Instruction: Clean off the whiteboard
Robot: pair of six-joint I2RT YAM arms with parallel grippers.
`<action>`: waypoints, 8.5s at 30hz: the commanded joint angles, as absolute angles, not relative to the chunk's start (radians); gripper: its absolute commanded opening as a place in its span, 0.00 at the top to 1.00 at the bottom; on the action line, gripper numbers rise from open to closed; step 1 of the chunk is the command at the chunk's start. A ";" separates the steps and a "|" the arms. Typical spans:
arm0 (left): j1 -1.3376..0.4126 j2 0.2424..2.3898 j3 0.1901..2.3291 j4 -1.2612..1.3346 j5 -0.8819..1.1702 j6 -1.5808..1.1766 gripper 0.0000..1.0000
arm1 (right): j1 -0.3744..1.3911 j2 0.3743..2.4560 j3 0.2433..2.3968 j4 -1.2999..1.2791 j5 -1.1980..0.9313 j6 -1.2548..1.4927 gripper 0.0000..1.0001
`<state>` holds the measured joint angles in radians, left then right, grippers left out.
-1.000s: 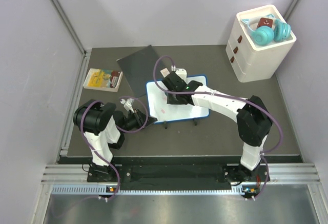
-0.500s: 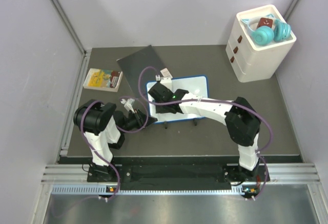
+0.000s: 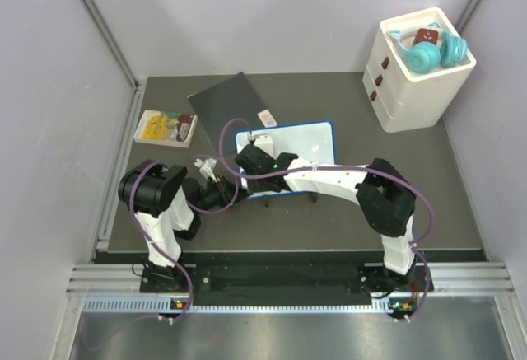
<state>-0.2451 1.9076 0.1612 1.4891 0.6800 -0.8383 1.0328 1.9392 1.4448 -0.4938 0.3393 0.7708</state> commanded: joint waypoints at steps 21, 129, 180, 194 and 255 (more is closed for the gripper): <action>-0.250 1.944 0.150 1.695 0.604 -0.790 1.00 | 0.903 1.778 1.170 -0.456 0.408 0.837 1.00; -0.270 1.934 0.155 1.671 0.592 -0.767 1.00 | 0.940 1.948 1.569 -0.471 0.460 0.729 1.00; -0.285 1.758 0.207 1.530 0.644 -0.772 0.71 | 0.778 1.425 1.151 -0.437 0.595 0.681 1.00; -0.295 1.358 0.189 1.186 0.592 -0.664 0.32 | 0.698 1.259 1.037 -0.482 0.620 0.701 1.00; -0.301 1.253 0.094 1.083 0.474 -0.653 0.49 | 0.213 1.227 0.655 -0.075 0.021 0.615 0.10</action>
<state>-0.2958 1.2400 0.0715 0.9974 0.4541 -0.6525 0.2146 1.2881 0.6727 -0.1566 0.0540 0.6453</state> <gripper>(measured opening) 0.521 0.914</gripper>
